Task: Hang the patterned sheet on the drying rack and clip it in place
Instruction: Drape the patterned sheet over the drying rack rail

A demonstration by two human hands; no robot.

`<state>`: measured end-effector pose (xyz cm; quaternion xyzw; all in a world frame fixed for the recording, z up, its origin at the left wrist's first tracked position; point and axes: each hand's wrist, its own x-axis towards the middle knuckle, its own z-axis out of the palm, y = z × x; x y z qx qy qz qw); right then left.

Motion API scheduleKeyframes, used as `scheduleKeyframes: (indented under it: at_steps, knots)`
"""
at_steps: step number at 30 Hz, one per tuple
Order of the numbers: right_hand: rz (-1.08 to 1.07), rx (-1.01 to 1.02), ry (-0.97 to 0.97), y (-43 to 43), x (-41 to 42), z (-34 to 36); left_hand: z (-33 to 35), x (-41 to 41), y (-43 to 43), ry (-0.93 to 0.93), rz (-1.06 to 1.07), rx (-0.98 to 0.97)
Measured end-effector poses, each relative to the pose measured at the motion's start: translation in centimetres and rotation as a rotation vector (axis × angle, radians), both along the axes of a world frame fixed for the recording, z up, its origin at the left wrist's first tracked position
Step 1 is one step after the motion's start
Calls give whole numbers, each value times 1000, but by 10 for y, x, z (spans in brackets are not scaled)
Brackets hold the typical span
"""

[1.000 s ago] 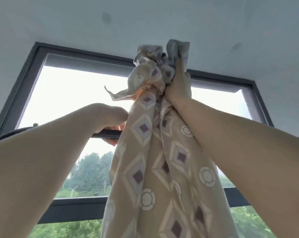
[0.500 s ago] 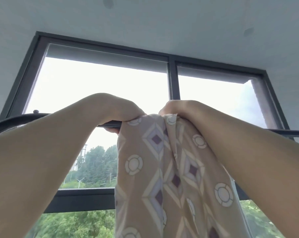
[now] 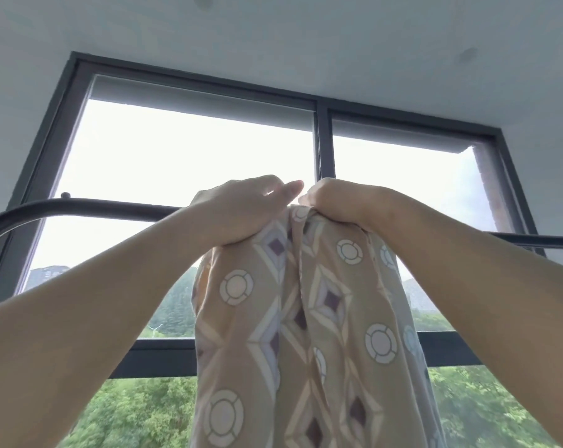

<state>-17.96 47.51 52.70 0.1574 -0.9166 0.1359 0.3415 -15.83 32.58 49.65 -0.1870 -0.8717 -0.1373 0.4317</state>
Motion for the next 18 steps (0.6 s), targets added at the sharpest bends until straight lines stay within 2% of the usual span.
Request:
scheduleKeyframes:
  at_steps: [4, 8, 12, 14, 16, 18]
  knots:
    - [109, -73, 93, 12, 12, -9, -2, 8, 6, -35, 113, -147]
    - [295, -218, 146, 24, 24, -43, -2, 16, 7, -81, 73, -114]
    - [151, -349, 303, 41, 24, -86, 0, 19, 11, -101, 51, -101]
    - [219, -520, 336, 42, 30, -107, 0, 19, 14, -113, 57, -94]
    - [378, -748, 218, 41, 41, -128, 0, 19, 16, -135, 40, -69]
    - [488, -878, -4, 41, 49, -146, -1, 21, 17, -156, 38, -41]
